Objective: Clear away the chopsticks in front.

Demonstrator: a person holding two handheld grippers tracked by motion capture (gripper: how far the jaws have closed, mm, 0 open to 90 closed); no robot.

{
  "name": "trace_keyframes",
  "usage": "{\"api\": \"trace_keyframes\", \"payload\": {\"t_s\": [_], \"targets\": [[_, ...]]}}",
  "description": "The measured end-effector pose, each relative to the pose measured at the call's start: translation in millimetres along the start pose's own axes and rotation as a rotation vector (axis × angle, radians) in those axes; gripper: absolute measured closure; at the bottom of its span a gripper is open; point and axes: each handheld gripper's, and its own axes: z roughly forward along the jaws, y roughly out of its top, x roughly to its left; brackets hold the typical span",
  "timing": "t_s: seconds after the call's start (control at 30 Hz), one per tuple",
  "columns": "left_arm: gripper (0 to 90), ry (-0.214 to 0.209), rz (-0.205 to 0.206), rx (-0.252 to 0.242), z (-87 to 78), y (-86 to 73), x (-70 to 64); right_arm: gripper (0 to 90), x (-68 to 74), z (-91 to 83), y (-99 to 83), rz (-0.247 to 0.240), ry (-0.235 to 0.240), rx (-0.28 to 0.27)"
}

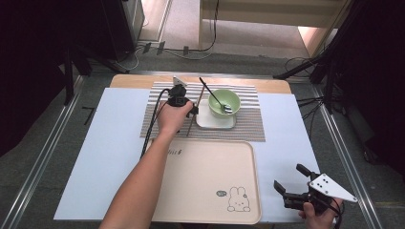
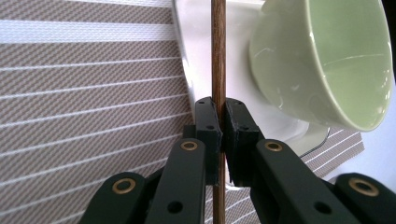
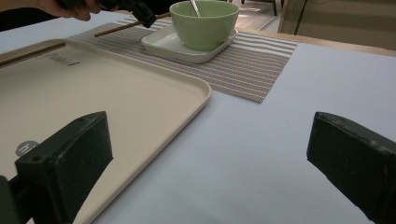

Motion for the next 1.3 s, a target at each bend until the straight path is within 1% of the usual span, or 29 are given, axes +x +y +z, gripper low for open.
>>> {"api": "trace_keyframes", "payload": {"t_s": [0.07, 0.1, 0.13, 0.17, 0.2, 0.3, 0.47, 0.5, 0.57, 0.63, 0.67, 0.73, 0.9, 0.97, 1.0, 1.13, 1.3], "targets": [[86.1, -0.001, -0.005, -0.002, -4.2, -1.6, 4.2, 0.4, 0.2, 0.8, 0.2, -0.002, -0.001, 0.0], [86.1, -0.001, -0.005, -0.002, -4.2, -1.6, 4.2, 0.4, 0.3, 1.2, 0.3, -0.004, 0.0, -0.001], [86.1, 0.001, -0.016, -0.012, -8.6, -2.1, 8.7, 0.4, 0.6, 1.1, 0.4, -0.005, 0.001, 0.0], [86.1, 0.001, -0.016, -0.012, -8.6, -2.1, 8.7, 0.4, 0.6, 1.1, 0.4, -0.005, 0.001, 0.0], [86.1, 0.0, -0.023, -0.012, -13.0, -2.6, 12.0, 0.4, 1.1, 1.3, 0.5, -0.006, 0.001, 0.0], [86.1, -0.001, -0.028, -0.026, -17.4, -5.1, 14.0, 0.4, 1.2, 1.3, 0.6, -0.005, 0.001, 0.0], [86.1, 0.005, -0.03, -0.029, -24.3, -9.3, 17.9, 0.4, 1.1, 1.5, 0.6, -0.005, 0.001, 0.0], [86.2, 0.001, -0.044, -0.038, -27.7, -11.1, 21.3, 0.4, 1.3, 1.4, 0.6, -0.005, 0.002, 0.0], [86.2, 0.011, -0.045, -0.039, -30.3, -12.7, 22.8, 0.4, 1.5, 1.2, 0.7, -0.005, 0.001, 0.001], [86.2, 0.01, -0.045, -0.045, -33.6, -14.5, 24.3, 0.4, 1.6, 1.0, 0.7, -0.005, 0.002, 0.001], [86.2, 0.013, -0.038, -0.044, -35.3, -15.7, 24.8, 0.4, 1.5, 1.0, 0.7, -0.007, 0.0, 0.0], [86.2, 0.013, -0.043, -0.051, -38.7, -18.0, 25.5, 0.4, 1.4, 1.1, 0.6, -0.005, 0.001, 0.0], [86.2, 0.022, -0.034, -0.064, -46.1, -26.5, 27.4, 0.4, 1.9, 1.3, 0.6, -0.006, 0.002, 0.0], [86.2, 0.019, -0.033, -0.067, -47.7, -28.4, 28.4, 0.4, 2.0, 1.1, 0.6, -0.006, 0.002, 0.0], [86.2, 0.023, -0.036, -0.074, -51.2, -32.3, 29.5, 0.4, 2.2, 1.0, 0.6, -0.004, 0.002, 0.0], [86.2, 0.044, -0.023, -0.075, -60.1, -40.7, 30.1, 0.4, 2.0, 1.2, 0.7, -0.006, 0.001, 0.0], [86.1, 0.035, -0.036, -0.113, -73.3, -53.9, 32.8, 0.4, 2.4, 1.4, 0.7, -0.007, 0.002, 0.001]]}}
